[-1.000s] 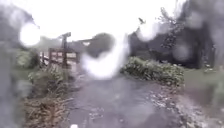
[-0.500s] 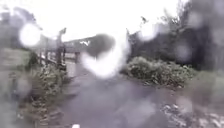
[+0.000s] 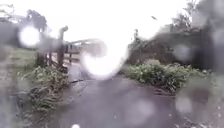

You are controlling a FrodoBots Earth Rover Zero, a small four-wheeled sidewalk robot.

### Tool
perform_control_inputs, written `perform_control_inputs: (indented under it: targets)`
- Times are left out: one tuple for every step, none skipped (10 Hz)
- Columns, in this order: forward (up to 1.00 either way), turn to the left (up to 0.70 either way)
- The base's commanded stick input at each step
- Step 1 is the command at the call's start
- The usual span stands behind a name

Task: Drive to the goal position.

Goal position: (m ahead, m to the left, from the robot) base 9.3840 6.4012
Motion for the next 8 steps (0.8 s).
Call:
perform_control_inputs:
  targets:
    - [0.85,0.34]
    - [0.85,0.34]
    - [0.85,0.34]
    - [0.85,0.02]
    - [0.85,0.01]
    - [0.85,0.0]
    - [0.85,0.0]
    - [0.85,0.0]
